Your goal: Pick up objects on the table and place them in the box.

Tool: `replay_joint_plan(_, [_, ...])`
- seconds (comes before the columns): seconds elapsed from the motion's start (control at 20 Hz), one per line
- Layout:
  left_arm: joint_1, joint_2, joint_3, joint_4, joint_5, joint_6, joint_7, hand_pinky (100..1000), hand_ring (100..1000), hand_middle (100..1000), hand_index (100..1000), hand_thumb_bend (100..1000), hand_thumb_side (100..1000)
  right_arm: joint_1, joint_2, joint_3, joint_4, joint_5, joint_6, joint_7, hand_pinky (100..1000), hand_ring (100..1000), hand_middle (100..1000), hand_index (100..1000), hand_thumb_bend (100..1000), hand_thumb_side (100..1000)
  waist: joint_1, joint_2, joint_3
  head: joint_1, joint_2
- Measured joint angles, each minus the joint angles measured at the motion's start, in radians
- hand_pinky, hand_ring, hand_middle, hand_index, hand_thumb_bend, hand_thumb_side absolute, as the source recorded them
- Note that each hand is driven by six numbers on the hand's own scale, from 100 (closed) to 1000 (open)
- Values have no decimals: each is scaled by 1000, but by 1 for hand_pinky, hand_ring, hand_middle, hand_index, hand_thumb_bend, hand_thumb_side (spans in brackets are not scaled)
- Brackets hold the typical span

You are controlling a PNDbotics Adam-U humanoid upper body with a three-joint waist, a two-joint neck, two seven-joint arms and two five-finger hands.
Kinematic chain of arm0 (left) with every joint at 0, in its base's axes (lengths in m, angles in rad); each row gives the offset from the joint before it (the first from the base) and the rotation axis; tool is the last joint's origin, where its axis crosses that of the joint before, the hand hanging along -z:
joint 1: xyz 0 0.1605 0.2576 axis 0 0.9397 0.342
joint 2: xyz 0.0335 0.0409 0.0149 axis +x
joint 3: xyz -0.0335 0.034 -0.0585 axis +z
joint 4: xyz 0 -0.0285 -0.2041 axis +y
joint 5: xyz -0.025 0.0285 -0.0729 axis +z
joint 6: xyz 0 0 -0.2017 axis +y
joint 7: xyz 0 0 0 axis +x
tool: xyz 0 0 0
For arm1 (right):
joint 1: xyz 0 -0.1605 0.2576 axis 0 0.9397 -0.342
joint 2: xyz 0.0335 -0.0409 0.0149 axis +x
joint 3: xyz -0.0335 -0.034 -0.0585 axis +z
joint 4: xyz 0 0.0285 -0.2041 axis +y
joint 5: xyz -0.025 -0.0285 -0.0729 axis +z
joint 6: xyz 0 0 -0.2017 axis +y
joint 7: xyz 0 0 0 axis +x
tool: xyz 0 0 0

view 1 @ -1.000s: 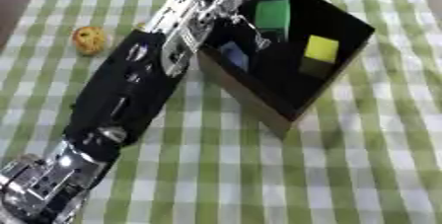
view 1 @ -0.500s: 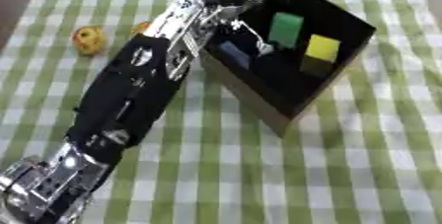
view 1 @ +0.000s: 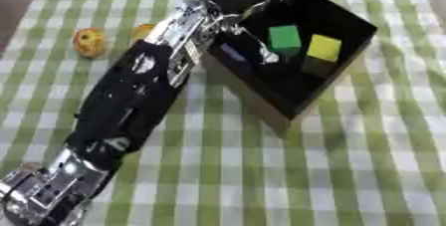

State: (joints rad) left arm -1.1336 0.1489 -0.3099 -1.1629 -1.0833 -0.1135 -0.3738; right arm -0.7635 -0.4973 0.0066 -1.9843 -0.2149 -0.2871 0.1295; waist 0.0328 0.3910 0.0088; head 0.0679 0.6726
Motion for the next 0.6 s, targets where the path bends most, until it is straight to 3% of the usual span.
replay_joint_plan(0.3, [1, 83, 37, -119, 51, 38, 6, 841, 791, 754, 823, 367, 443, 17, -10, -1, 0, 0, 1, -3, 860, 835, 670, 859, 100, 545, 8, -16, 17, -24, 12])
replay_joint_plan(0.6, [15, 188, 75, -243, 137, 65, -16, 843, 790, 752, 821, 368, 436, 35, -29, -7, 0, 4, 1, -14, 860, 835, 670, 859, 100, 545, 13, -22, 41, -54, 31])
